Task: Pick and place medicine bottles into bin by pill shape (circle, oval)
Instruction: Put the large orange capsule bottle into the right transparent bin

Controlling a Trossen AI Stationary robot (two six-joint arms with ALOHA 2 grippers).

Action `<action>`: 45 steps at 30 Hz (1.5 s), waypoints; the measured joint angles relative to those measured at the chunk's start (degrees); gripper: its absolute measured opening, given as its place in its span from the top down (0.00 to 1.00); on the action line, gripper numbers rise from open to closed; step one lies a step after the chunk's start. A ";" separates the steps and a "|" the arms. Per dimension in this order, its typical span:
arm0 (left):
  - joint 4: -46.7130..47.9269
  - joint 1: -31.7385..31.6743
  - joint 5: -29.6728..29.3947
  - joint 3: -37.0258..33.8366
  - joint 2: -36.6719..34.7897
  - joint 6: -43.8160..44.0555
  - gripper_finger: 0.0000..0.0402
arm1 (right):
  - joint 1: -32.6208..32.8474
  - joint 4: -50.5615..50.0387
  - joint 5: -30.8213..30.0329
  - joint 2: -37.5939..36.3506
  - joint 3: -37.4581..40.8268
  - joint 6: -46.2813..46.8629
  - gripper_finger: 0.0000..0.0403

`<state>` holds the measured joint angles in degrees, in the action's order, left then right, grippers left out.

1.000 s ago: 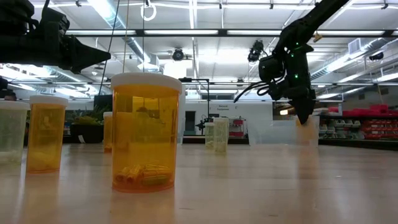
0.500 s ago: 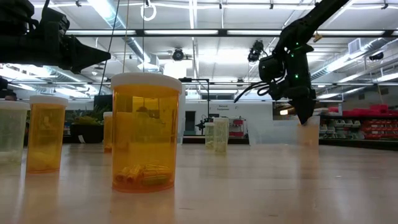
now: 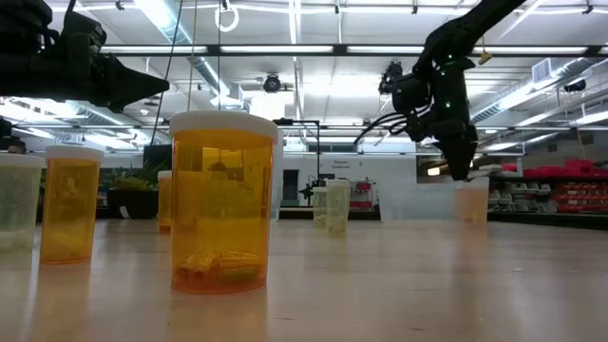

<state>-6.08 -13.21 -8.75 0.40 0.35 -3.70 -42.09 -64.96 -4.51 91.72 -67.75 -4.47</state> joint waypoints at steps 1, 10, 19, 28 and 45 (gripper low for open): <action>0.01 0.00 -0.02 0.02 0.00 0.02 0.94 | 0.41 0.18 0.01 0.00 -0.55 -0.01 0.28; 0.00 0.00 -0.02 0.02 0.00 0.01 0.91 | 8.15 5.57 3.48 -0.07 -3.19 0.67 0.30; 0.01 0.00 -0.02 0.02 -0.01 0.00 0.93 | 17.93 12.36 6.37 -0.07 -3.19 4.85 0.30; 0.01 0.00 -0.02 0.02 0.01 0.01 0.91 | 26.58 22.63 6.05 -0.08 -2.98 8.12 0.30; -0.04 0.00 -0.02 0.00 0.01 0.01 0.92 | 35.30 44.10 -4.08 -1.79 3.61 3.18 0.30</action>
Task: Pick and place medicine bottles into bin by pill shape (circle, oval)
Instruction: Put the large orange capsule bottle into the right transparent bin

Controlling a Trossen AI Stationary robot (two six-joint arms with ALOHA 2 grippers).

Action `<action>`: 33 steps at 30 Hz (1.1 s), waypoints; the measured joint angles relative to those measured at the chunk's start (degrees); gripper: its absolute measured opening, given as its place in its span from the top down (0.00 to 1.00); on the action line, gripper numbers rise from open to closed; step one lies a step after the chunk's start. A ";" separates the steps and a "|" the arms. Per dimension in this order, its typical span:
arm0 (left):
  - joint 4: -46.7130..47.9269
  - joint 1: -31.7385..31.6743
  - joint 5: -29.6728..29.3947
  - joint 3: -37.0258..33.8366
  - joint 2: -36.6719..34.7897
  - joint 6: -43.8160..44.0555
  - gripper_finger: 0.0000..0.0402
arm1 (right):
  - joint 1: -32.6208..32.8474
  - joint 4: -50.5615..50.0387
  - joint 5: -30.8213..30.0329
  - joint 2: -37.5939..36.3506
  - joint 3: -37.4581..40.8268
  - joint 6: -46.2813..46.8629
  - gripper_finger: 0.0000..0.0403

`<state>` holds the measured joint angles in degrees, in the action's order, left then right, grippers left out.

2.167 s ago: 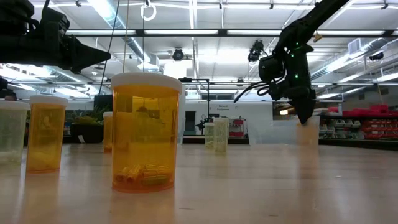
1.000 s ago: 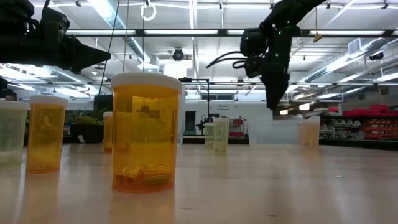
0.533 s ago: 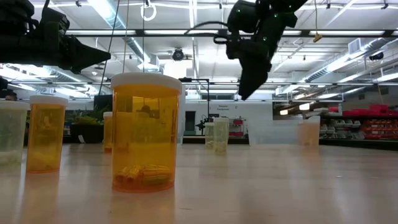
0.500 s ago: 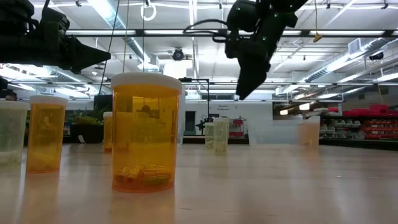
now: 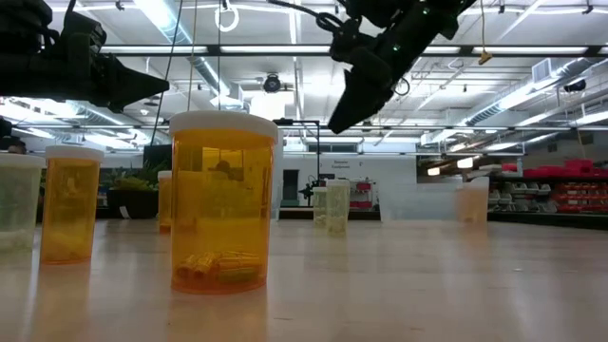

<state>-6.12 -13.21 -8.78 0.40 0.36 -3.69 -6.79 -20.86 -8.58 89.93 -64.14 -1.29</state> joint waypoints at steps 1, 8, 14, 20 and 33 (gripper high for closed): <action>0.07 0.00 0.01 0.01 0.00 -0.01 0.91 | 0.31 -0.16 -0.02 -0.24 0.63 -0.30 0.30; 0.13 0.00 0.00 0.01 0.00 0.01 0.93 | 0.94 1.74 -1.19 -5.69 6.95 -0.87 0.30; 0.32 0.00 0.00 0.00 0.00 -0.01 0.93 | 0.94 13.90 -1.51 -16.40 19.35 -0.86 0.30; -1.00 -0.01 0.02 0.00 0.00 12.60 0.91 | 1.37 17.08 -1.56 -27.93 28.28 2.86 0.30; -1.15 -0.02 4.04 3.05 9.21 36.01 0.99 | 1.33 25.51 -4.04 -47.16 44.38 11.46 0.30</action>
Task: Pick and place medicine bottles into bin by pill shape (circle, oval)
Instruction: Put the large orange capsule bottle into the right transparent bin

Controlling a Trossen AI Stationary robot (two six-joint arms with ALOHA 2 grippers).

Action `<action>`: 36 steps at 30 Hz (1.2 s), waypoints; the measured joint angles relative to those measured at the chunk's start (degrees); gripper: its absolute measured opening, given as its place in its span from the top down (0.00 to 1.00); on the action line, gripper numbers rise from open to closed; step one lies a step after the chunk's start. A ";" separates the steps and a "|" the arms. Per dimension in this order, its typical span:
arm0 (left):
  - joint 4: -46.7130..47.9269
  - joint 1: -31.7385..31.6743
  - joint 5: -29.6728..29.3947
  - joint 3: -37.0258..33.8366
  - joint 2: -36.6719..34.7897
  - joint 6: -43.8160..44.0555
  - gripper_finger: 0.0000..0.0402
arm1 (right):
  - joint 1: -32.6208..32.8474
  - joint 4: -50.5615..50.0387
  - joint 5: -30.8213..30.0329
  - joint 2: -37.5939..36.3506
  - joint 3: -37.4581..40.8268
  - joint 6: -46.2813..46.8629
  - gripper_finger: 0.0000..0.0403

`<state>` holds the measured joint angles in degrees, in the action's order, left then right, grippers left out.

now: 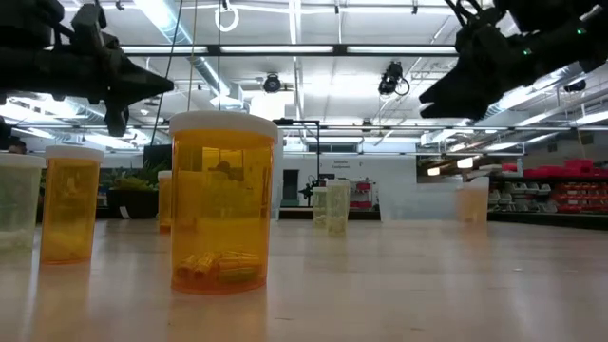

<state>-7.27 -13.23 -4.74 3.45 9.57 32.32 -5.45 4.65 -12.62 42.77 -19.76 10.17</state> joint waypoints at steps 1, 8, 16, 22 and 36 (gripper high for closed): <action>0.38 0.00 0.17 0.42 1.75 0.02 0.99 | 0.00 0.80 0.00 -0.20 0.65 0.36 0.30; 0.33 0.00 8.71 4.97 14.93 -1.73 0.90 | 1.41 1.76 0.07 -0.31 1.23 0.12 0.30; 4.69 0.25 15.45 11.64 26.00 -1.94 0.84 | 4.15 2.60 -0.53 -1.36 1.23 -2.03 0.30; 13.46 4.66 15.78 18.65 33.71 -6.46 0.81 | 4.15 0.86 -0.63 -1.32 1.23 -1.54 0.30; 36.79 15.63 7.19 31.52 46.78 -16.55 0.58 | 4.15 0.43 -0.63 -1.32 1.23 -0.30 0.30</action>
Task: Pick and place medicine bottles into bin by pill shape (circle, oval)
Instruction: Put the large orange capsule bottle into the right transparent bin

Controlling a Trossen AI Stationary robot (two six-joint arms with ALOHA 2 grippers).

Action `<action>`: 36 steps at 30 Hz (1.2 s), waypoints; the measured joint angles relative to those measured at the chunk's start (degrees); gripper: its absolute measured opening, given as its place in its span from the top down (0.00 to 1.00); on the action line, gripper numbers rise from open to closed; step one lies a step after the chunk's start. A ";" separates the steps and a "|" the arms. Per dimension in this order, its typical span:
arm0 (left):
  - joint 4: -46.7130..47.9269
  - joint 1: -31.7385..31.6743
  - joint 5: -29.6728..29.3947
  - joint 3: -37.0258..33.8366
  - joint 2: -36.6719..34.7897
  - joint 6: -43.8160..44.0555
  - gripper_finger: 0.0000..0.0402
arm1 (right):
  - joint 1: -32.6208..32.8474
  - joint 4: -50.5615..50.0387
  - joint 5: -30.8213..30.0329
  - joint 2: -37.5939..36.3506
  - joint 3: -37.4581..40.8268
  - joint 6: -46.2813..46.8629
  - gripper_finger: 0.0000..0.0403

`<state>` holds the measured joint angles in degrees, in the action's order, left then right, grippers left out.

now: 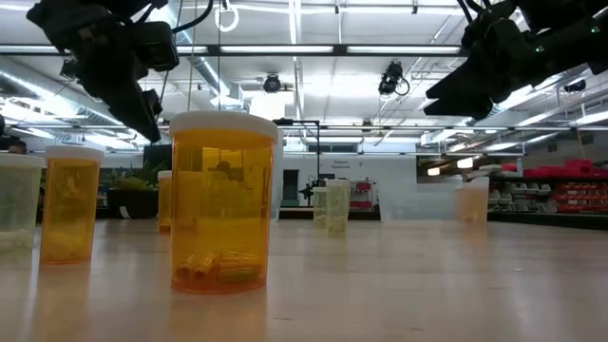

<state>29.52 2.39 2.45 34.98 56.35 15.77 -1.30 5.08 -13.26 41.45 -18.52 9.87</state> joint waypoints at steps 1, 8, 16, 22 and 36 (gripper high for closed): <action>0.00 0.68 -0.22 0.05 0.98 -0.03 0.55 | 0.00 -0.06 0.00 0.00 0.00 0.02 0.30; -1.48 4.40 -3.51 0.05 8.97 -1.53 0.39 | 0.00 -0.40 0.00 0.02 0.00 0.02 0.30; -4.20 6.90 -9.26 0.03 17.35 -0.65 0.34 | 0.00 -0.74 -0.01 0.02 0.00 0.11 0.30; -8.52 7.64 -12.70 0.03 19.81 1.45 0.37 | 0.00 -0.72 -0.02 0.02 0.00 0.55 0.30; -16.02 8.48 -15.30 -0.91 25.35 4.89 0.48 | 0.63 -1.28 -0.07 0.11 0.00 1.53 0.30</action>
<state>13.50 10.87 -12.84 34.06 81.69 20.66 -0.67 3.79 -13.32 41.56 -18.52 11.40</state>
